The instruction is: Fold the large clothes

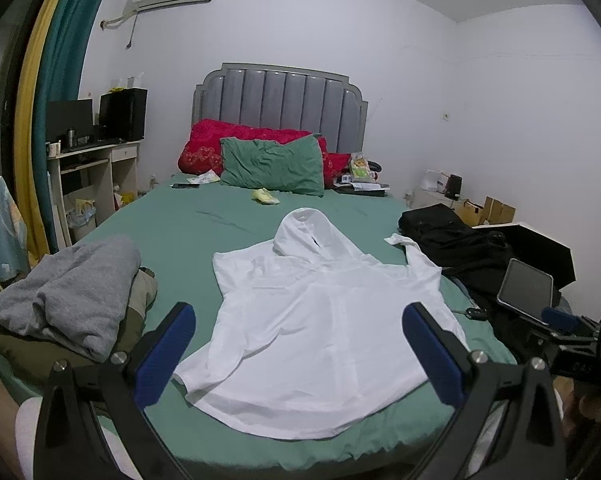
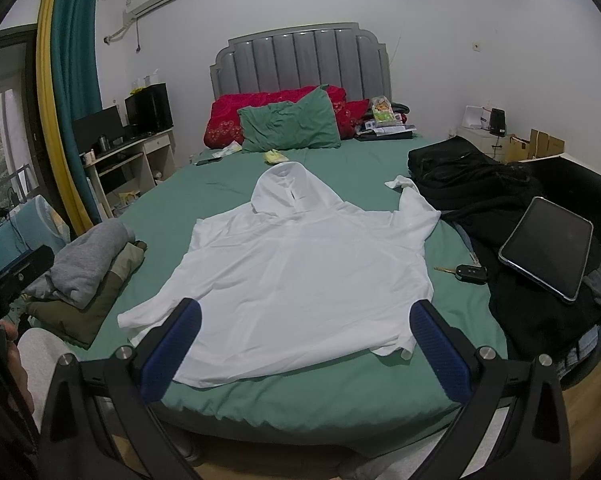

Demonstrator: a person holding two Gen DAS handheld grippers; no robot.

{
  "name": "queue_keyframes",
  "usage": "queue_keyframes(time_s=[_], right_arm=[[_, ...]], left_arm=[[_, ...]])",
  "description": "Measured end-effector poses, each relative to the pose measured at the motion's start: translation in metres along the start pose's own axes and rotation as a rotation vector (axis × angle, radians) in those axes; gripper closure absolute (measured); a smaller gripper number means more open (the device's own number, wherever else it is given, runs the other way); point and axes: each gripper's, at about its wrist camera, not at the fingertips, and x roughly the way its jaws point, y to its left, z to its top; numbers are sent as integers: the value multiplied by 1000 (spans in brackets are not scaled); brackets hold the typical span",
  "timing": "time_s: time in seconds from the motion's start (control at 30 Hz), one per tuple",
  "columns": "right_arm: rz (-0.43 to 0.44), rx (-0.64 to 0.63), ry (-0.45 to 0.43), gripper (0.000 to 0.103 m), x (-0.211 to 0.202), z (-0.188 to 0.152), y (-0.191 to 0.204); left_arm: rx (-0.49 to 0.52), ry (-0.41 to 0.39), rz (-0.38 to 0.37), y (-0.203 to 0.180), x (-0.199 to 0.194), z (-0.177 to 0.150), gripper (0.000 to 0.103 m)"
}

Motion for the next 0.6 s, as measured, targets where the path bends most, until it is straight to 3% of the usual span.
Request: queue_keyframes(time_s=[0.6], right_arm=[[-3,-1,-3,0,0,0,0]], left_arm=[[-2,-2,7,0,-3,1,0]])
